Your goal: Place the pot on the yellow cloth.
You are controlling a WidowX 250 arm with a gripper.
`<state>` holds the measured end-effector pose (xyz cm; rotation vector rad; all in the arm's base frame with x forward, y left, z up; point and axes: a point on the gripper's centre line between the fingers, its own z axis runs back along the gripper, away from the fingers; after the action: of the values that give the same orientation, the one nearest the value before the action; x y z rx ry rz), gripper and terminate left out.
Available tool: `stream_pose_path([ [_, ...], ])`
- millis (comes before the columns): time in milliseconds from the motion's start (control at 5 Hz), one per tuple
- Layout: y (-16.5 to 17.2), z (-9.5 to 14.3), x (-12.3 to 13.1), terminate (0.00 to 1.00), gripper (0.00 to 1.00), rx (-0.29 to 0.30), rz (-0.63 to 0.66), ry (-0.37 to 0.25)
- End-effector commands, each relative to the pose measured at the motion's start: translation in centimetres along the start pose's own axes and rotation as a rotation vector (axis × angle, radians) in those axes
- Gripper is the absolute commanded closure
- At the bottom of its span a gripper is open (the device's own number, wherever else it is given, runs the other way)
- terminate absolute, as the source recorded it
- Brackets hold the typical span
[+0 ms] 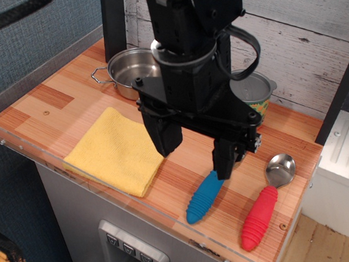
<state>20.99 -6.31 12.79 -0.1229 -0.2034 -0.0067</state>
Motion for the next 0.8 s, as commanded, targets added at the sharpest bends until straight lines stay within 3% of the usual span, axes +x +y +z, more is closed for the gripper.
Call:
stream_pose_path([
  [0, 0.0, 0.0, 0.0, 0.00, 0.00, 0.000, 0.000, 0.000],
  [400, 2.7, 0.0, 1.7, 0.00, 0.00, 0.108, -0.109, -0.002],
  [600, 4.9, -0.3, 3.4, 0.00, 0.00, 0.115, -0.020, -0.002],
])
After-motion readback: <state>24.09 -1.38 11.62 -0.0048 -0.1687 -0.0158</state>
